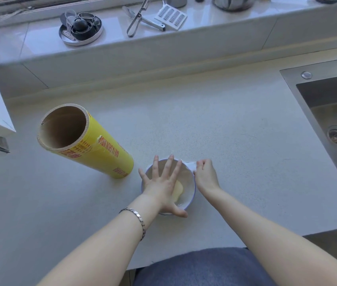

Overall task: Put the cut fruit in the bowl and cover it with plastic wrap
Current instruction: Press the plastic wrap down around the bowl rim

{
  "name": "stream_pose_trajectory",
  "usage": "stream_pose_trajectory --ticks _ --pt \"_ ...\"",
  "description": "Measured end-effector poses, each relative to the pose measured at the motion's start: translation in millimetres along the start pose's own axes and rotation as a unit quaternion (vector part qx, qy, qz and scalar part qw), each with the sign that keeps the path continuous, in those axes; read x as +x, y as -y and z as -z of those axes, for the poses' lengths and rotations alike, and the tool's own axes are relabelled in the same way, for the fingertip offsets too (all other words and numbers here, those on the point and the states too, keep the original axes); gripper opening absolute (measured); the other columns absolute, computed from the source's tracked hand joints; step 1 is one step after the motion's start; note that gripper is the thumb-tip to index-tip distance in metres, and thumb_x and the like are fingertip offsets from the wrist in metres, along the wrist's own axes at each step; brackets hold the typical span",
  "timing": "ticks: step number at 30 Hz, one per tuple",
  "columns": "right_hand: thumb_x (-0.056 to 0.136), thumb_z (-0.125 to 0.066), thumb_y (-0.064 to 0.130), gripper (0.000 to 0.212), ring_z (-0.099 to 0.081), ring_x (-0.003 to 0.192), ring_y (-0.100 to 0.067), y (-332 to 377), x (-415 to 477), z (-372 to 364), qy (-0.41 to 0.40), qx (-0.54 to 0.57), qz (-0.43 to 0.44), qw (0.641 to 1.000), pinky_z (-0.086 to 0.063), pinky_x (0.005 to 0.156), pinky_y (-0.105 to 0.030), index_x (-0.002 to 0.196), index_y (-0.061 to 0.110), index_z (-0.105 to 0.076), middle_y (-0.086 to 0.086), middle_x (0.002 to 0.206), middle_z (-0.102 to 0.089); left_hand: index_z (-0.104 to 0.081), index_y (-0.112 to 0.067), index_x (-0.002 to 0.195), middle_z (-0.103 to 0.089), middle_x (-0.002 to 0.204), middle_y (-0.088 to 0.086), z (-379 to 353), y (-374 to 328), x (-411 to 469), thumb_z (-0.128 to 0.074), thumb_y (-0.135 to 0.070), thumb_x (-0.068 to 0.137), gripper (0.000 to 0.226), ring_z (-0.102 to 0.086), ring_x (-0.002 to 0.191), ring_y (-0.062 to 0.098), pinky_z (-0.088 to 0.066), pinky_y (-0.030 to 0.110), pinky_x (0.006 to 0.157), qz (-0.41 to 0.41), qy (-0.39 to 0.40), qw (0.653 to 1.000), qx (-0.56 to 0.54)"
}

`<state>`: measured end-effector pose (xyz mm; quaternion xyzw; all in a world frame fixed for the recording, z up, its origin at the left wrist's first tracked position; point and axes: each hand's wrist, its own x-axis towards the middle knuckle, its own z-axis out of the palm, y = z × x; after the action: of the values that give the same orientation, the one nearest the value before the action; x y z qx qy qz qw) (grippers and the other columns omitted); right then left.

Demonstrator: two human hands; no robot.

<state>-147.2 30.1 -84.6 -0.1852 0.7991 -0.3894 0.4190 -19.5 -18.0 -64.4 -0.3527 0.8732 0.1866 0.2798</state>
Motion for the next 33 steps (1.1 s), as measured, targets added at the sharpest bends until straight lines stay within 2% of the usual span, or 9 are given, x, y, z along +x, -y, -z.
stream_pose_trajectory --ticks 3,7,12,15,20,24,26,29,33 --pt "0.098 -0.030 0.018 0.015 -0.044 0.078 -0.023 0 -5 2 -0.004 -0.020 0.068 0.997 -0.024 0.061 -0.027 0.090 0.007 -0.036 0.001 0.073 -0.043 0.026 -0.032 0.139 0.031 0.152 -0.006 2 -3 0 -0.070 -0.068 0.050 0.136 0.033 0.136 0.037 0.001 0.078 0.100 0.004 0.002 1.000 -0.006" --pt "0.097 -0.031 0.020 0.016 -0.046 0.078 -0.024 -10 4 7 -0.009 -0.044 0.074 0.996 -0.032 0.068 -0.031 0.088 0.008 -0.036 -0.004 0.077 -0.047 0.029 -0.033 0.138 0.033 0.151 -0.006 2 -3 2 -0.069 -0.068 0.051 0.135 0.034 0.135 0.037 0.002 0.077 0.099 0.002 0.003 1.000 -0.005" --pt "0.097 -0.033 0.018 0.014 -0.046 0.081 -0.022 -19 27 0 0.000 -0.037 0.013 0.999 -0.032 0.071 -0.029 0.088 0.010 -0.039 -0.011 0.085 -0.051 0.027 -0.032 0.139 0.031 0.152 -0.006 3 -8 4 -0.069 -0.067 0.052 0.134 0.032 0.136 0.037 0.002 0.077 0.100 0.008 -0.011 1.000 -0.022" --pt "0.094 -0.042 0.021 0.020 -0.050 0.072 -0.021 -16 34 0 0.049 -0.013 -0.046 0.998 -0.038 0.065 -0.029 0.078 0.011 -0.048 -0.006 0.074 -0.053 0.028 -0.033 0.138 0.031 0.152 -0.006 2 -10 6 -0.068 -0.072 0.051 0.135 0.031 0.137 0.037 0.002 0.075 0.101 0.027 -0.022 0.999 -0.036" --pt "0.097 -0.033 0.035 0.040 -0.050 0.064 -0.019 -17 28 6 0.144 0.135 -0.119 0.973 -0.040 0.059 -0.029 0.078 0.013 -0.061 -0.008 0.071 -0.058 0.028 -0.029 0.139 0.030 0.152 -0.004 8 -19 13 -0.063 -0.079 0.050 0.136 0.027 0.137 0.039 -0.006 0.075 0.102 0.141 -0.047 0.979 -0.142" --pt "0.097 -0.036 0.028 0.030 -0.051 0.064 -0.015 -20 22 9 0.183 0.157 -0.110 0.964 -0.043 0.056 -0.022 0.086 0.017 -0.062 -0.005 0.074 -0.060 0.024 -0.024 0.141 0.025 0.154 -0.003 21 -26 17 -0.061 -0.083 0.047 0.140 0.021 0.139 0.040 -0.013 0.074 0.103 0.201 -0.060 0.950 -0.232" --pt "0.095 -0.041 0.023 0.021 -0.051 0.063 -0.014 -17 24 9 0.166 0.161 -0.103 0.967 -0.042 0.054 -0.020 0.092 0.017 -0.061 -0.003 0.073 -0.059 0.022 -0.021 0.142 0.024 0.154 0.001 25 -21 16 -0.062 -0.082 0.046 0.142 0.023 0.139 0.040 -0.009 0.072 0.104 0.183 -0.056 0.957 -0.217" --pt "0.092 -0.049 0.020 0.012 -0.053 0.063 -0.013 -11 30 12 0.144 0.154 -0.105 0.972 -0.041 0.060 -0.021 0.087 0.016 -0.059 -0.002 0.074 -0.059 0.021 -0.023 0.142 0.029 0.153 0.007 24 -5 11 -0.072 -0.073 0.045 0.144 0.029 0.137 0.039 0.006 0.067 0.107 0.051 -0.051 0.996 -0.055" --pt "0.093 -0.047 0.019 0.019 -0.054 0.064 -0.013 -7 33 13 0.157 0.114 -0.119 0.974 -0.043 0.062 -0.021 0.095 0.007 -0.061 -0.003 0.074 -0.059 0.026 -0.028 0.140 0.032 0.151 0.011 17 8 8 -0.080 -0.063 0.043 0.147 0.032 0.135 0.040 0.012 0.066 0.108 -0.051 -0.020 0.995 0.084"
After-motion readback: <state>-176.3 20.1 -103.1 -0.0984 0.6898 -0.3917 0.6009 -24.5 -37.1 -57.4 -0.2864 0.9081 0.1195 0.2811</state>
